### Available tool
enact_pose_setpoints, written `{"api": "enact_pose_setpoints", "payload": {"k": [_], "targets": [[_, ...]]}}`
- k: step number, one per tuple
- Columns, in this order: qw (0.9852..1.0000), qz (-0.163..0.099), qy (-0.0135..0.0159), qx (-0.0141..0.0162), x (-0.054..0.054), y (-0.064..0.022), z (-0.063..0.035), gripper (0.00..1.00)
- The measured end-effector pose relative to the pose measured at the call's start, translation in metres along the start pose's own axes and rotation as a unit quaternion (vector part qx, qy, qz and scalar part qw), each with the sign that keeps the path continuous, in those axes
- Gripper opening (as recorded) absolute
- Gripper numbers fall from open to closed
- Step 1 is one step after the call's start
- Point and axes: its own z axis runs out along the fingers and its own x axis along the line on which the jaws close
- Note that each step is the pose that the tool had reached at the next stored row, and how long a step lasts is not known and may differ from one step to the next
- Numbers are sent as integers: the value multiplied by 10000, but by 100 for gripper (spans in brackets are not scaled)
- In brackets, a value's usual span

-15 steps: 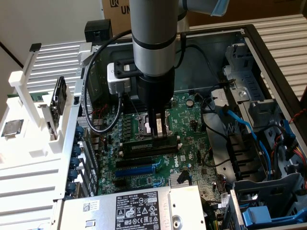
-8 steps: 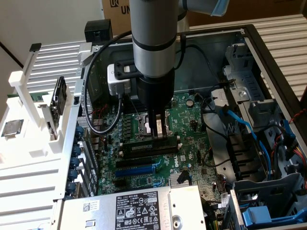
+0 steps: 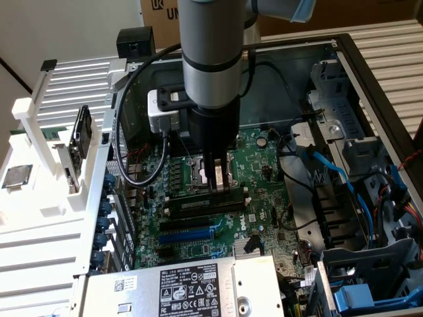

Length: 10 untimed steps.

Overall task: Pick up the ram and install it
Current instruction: 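Press down the ram until it locks into place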

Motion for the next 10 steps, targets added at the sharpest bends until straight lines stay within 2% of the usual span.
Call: {"api": "enact_pose_setpoints", "payload": {"k": [10], "targets": [[10000,-1,0,0,1,10,15,14]]}}
